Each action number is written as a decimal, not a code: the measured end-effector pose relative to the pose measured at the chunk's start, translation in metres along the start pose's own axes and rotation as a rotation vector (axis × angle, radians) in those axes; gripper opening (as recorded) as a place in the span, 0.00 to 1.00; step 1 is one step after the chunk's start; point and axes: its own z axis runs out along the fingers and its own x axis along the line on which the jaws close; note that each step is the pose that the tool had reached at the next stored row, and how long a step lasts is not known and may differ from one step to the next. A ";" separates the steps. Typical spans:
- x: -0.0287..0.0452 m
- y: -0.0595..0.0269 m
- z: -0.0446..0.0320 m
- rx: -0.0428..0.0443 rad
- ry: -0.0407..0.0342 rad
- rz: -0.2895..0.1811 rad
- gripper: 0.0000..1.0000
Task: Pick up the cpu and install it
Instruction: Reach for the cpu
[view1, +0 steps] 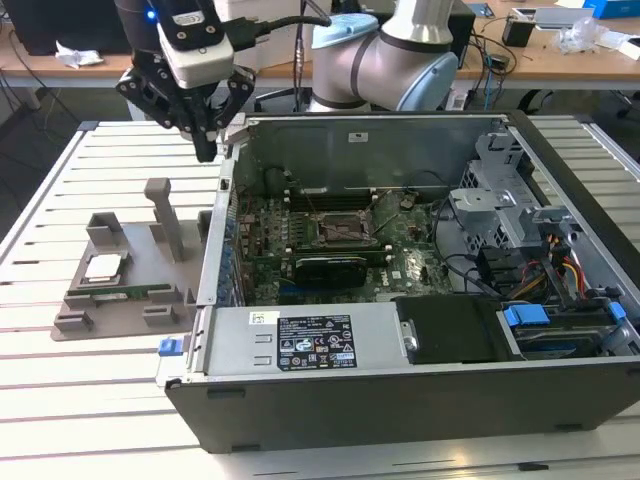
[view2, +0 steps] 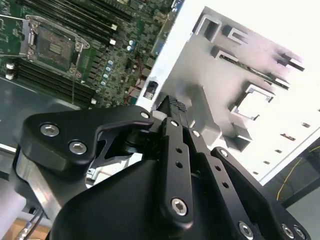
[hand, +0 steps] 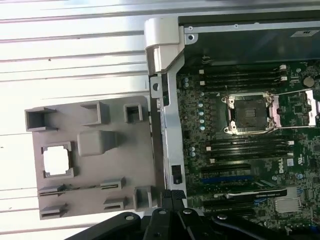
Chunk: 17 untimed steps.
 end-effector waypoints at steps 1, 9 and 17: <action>0.0054 -0.0004 -0.0001 -0.0001 0.0000 0.000 0.11; 0.0305 -0.0023 -0.0007 0.0000 0.0000 0.000 0.11; 0.0495 -0.0037 -0.0012 0.0000 0.0000 0.000 0.11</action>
